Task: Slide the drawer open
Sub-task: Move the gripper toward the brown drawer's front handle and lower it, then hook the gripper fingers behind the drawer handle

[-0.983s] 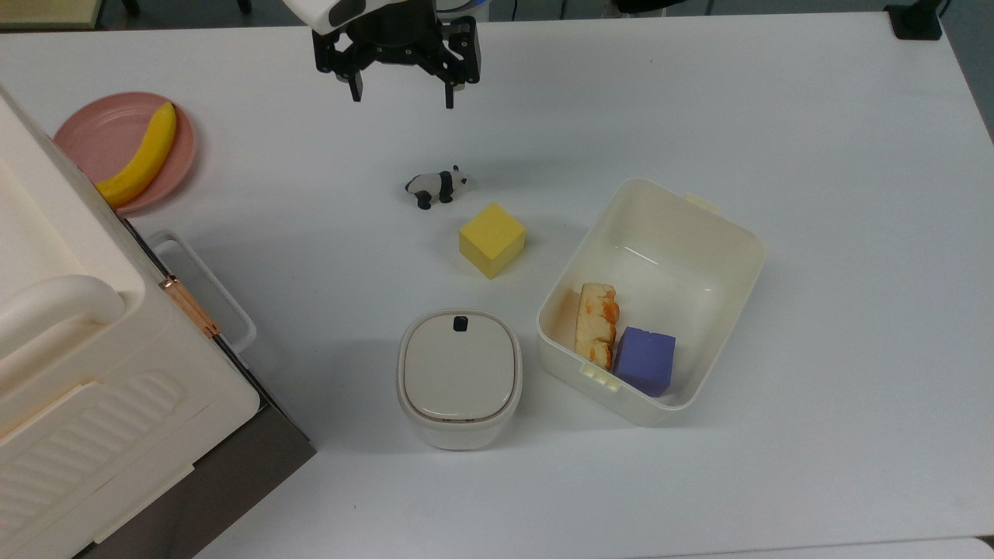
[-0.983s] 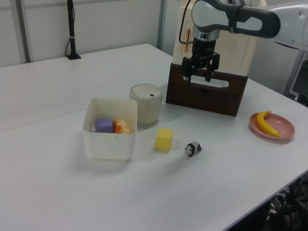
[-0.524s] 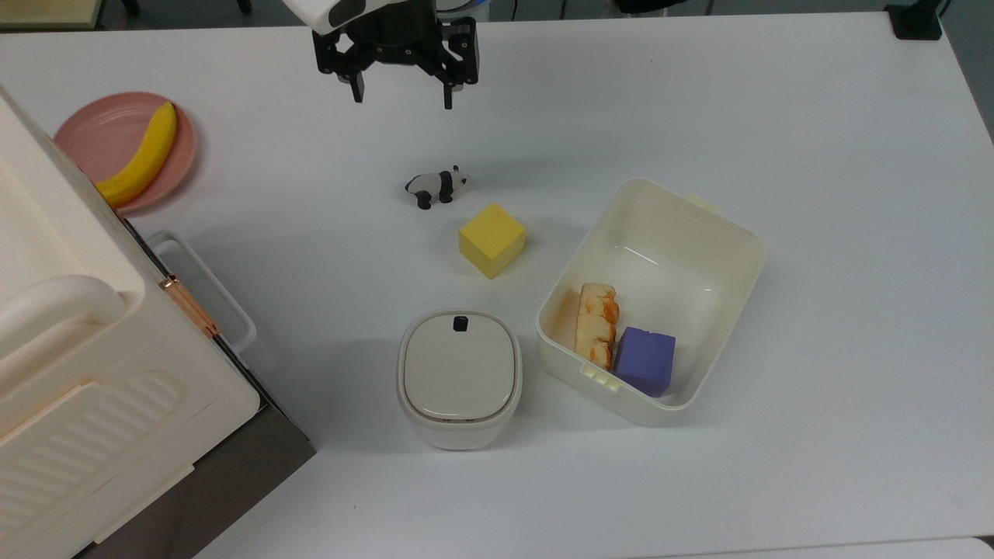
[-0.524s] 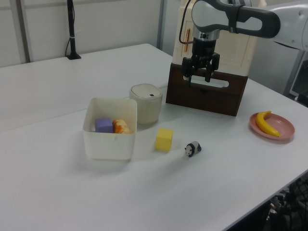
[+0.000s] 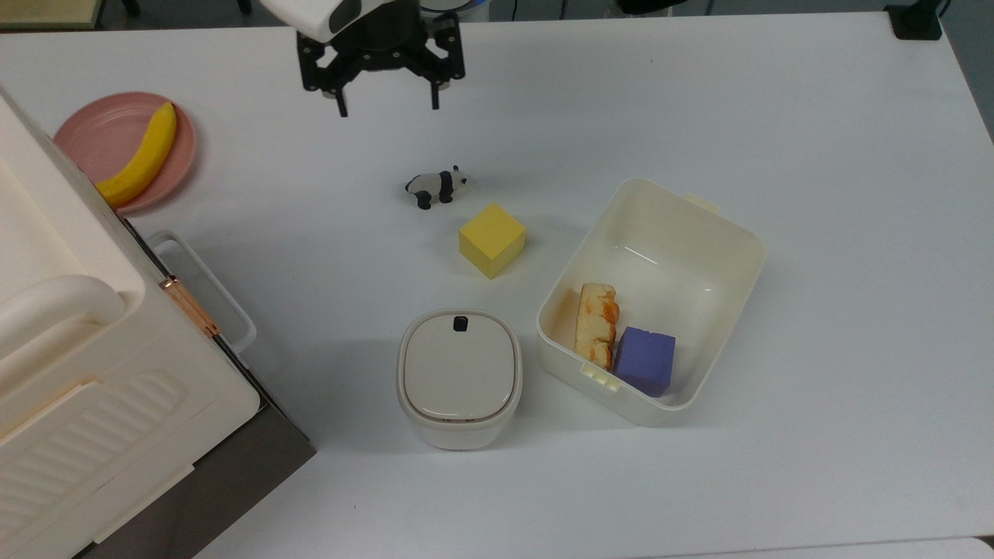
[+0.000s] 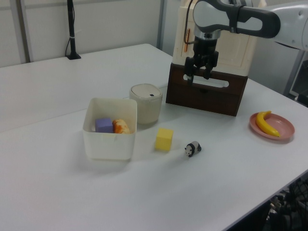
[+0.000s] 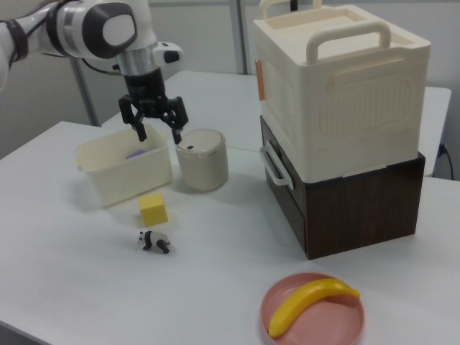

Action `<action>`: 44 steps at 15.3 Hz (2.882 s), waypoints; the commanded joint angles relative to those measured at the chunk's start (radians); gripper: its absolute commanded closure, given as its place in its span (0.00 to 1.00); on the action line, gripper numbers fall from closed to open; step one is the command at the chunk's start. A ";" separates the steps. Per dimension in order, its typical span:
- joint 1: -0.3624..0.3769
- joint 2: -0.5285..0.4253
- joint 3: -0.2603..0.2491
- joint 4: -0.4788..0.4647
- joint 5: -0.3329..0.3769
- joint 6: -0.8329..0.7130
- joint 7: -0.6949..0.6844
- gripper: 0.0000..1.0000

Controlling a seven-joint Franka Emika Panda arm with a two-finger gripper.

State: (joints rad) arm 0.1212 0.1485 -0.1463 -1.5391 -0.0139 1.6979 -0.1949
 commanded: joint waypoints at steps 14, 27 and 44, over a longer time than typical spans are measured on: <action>0.000 0.187 -0.160 0.033 -0.052 0.368 -0.443 0.03; -0.014 0.313 -0.203 0.028 -0.080 0.563 -0.432 0.03; 0.029 0.249 -0.180 -0.004 -0.061 0.394 -0.440 0.02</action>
State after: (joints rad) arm 0.1525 0.4305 -0.3275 -1.5195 -0.0819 2.1025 -0.6190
